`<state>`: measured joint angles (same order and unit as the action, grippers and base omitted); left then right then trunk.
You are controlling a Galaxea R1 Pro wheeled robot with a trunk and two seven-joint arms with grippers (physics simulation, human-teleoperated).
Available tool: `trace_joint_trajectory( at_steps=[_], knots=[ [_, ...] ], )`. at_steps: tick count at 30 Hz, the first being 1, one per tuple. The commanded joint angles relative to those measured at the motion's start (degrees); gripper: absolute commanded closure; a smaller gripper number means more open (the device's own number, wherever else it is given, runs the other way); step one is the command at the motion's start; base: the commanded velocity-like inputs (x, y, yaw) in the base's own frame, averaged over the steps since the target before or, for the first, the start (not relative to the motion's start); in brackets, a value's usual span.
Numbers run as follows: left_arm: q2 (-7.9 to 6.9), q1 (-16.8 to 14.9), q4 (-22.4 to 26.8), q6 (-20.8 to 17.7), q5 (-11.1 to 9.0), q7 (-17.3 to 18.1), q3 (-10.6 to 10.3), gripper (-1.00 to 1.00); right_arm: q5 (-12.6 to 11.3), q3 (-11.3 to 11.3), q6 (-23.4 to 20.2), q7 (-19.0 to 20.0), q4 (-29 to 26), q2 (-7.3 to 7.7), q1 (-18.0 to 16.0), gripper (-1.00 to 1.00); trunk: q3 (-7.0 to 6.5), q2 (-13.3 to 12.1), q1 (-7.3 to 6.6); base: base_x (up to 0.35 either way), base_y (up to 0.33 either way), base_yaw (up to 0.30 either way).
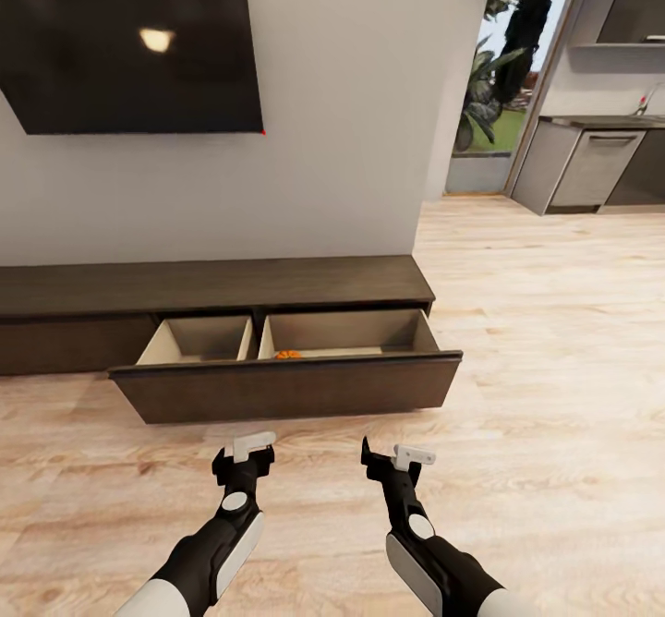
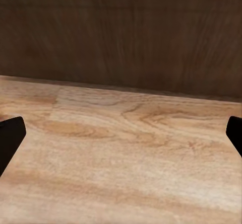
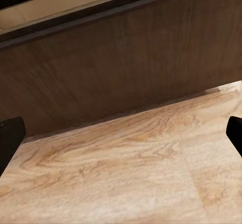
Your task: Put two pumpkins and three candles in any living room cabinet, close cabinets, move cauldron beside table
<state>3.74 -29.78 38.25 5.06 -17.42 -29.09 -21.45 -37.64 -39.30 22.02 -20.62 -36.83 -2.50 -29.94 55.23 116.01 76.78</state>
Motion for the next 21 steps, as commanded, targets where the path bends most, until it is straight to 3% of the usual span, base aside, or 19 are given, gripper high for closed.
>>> trace_joint_trajectory(
  at_steps=[1,8,21],
  knots=[
    [-0.04,-0.08,-0.03,0.39,-0.6,-0.36,-0.35,-1.0,-0.55,-0.42,0.39,-0.3,0.01,0.04,-0.08,-1.0,0.23,0.44,0.22,0.0,0.0,0.0],
    [-0.04,-0.1,-0.02,0.39,-0.6,-0.38,-0.35,-1.0,-0.56,-0.42,0.39,-0.3,0.01,0.04,-0.06,-1.0,0.95,2.04,1.1,0.0,0.0,0.0],
    [-0.1,-0.05,0.26,0.43,-0.6,-0.43,-0.35,-1.0,-0.51,-0.34,0.31,-0.24,0.08,0.04,-0.07,-1.0,3.28,7.25,3.95,0.0,0.0,0.0]
  ],
)
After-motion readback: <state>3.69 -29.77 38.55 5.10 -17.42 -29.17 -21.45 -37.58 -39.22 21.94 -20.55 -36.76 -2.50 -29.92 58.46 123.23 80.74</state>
